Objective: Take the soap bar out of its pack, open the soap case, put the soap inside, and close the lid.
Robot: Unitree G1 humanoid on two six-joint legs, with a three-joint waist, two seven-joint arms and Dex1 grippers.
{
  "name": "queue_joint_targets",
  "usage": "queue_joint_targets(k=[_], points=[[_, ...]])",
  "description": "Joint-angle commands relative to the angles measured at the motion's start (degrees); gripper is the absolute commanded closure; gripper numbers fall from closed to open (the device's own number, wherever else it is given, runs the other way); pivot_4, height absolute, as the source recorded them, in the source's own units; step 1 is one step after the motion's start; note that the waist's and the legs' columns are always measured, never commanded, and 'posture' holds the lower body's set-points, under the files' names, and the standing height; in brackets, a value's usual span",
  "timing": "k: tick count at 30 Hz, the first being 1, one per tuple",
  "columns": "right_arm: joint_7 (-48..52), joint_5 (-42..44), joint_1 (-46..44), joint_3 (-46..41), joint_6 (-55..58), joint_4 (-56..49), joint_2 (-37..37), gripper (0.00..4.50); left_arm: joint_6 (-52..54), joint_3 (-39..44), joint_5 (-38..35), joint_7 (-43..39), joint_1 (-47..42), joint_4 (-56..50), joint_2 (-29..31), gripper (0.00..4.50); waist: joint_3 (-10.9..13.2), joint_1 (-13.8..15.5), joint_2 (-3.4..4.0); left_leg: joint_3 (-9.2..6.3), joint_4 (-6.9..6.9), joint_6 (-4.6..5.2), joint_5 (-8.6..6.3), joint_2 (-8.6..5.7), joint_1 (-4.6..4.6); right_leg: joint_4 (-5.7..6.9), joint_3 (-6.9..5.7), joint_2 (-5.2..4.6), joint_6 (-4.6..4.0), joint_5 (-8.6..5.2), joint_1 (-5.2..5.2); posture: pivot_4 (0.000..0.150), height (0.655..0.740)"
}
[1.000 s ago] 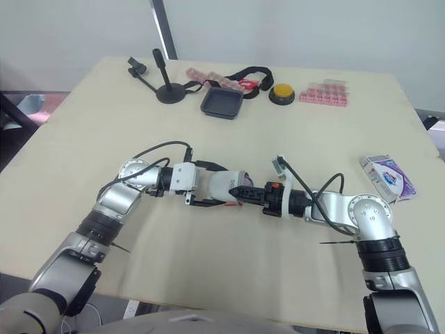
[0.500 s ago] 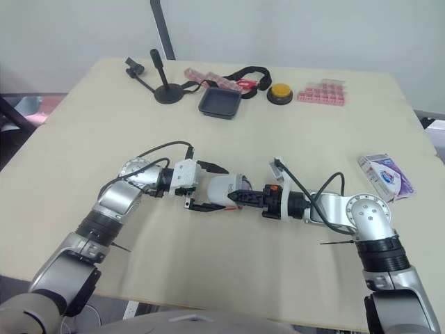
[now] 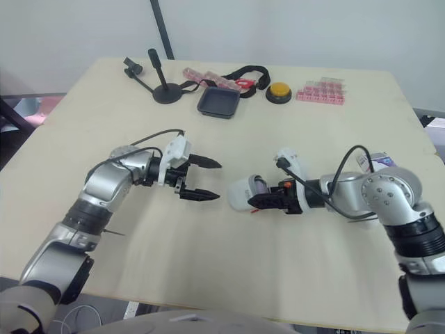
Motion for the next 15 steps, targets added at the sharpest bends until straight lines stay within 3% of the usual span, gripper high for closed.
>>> queue_joint_targets(k=[1,4,8,15], points=[[10.2,-14.2,-7.1,8.1,-4.4,-6.3,-6.9,2.45,5.5,0.1,-1.8,-0.3,-2.4,-2.6,0.3,0.01,0.0,0.2,-0.02,-0.06,0.08,0.03,-0.02,0.02,0.25,0.13,-0.14,-0.03,0.01,0.00,-0.02,0.150,0.7400],[16.8,-24.0,-13.4,15.7,-6.5,-8.7,-10.4,2.45,7.2,-1.2,-1.4,1.0,-3.5,-4.5,-1.3,0.01,0.0,0.1,-0.12,-0.12,0.23,0.11,-0.09,0.17,0.54,2.03,-0.70,-0.74,0.06,-0.01,-0.68,0.150,0.7400],[23.9,-36.8,-21.1,25.8,-8.3,-11.9,-13.2,2.45,4.7,-3.0,2.0,4.4,-3.2,-5.3,-4.0,0.01,0.0,-0.1,-0.07,-0.06,0.28,0.03,-0.13,0.02,-0.22,0.97,0.57,0.21,0.10,-0.06,-0.29,0.150,0.7400],[29.6,-44.1,-26.6,29.9,-6.4,-12.5,-10.2,2.45,-1.9,-5.8,8.1,10.2,-2.9,-4.7,-6.6,0.01,0.0,-1.5,-0.10,0.06,0.52,0.14,-0.21,0.25,0.21,1.61,0.63,-0.09,0.09,-0.07,-0.55,0.150,0.7400]])
